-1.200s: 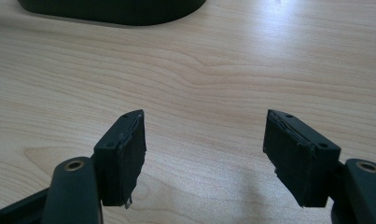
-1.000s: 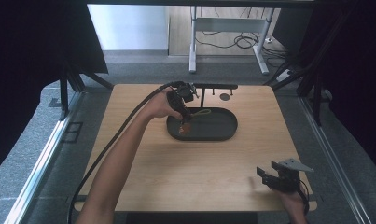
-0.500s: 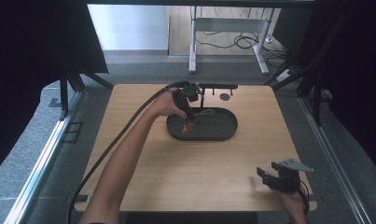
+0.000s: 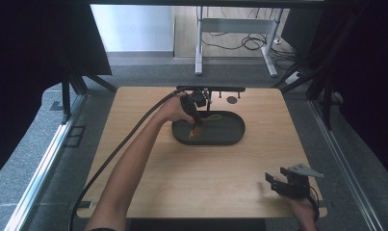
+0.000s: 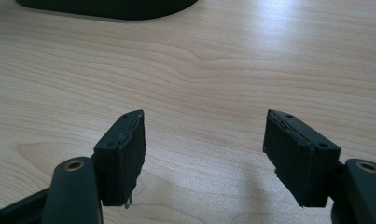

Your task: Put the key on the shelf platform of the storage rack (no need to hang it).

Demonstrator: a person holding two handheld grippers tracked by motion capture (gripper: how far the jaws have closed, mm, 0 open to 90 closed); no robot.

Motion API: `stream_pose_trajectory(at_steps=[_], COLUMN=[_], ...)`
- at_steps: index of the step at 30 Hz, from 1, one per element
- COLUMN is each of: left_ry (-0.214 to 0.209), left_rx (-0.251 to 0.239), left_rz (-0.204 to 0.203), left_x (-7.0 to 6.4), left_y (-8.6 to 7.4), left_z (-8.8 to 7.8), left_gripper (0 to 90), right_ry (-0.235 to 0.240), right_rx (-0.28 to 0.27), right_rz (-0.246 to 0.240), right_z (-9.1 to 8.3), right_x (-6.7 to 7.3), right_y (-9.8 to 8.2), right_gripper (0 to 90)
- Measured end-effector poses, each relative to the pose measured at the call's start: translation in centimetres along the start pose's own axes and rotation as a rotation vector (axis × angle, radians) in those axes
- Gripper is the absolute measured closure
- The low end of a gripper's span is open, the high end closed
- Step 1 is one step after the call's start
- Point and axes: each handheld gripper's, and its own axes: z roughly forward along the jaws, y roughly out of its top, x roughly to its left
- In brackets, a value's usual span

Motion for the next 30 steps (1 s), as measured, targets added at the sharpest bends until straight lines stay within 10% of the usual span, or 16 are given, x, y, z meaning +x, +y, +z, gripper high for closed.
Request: stream_pose_trajectory(at_steps=[30], left_ry=[0.013], left_rx=[0.055], left_rz=[-0.007], left_x=[0.4], left_y=[-0.9], left_z=[3.0], left_gripper=[67.6], right_ry=[-0.002], right_rx=[0.006], right_rz=[0.000], right_z=[0.1], right_x=[0.0], right_y=[-0.1], right_gripper=[29.9])
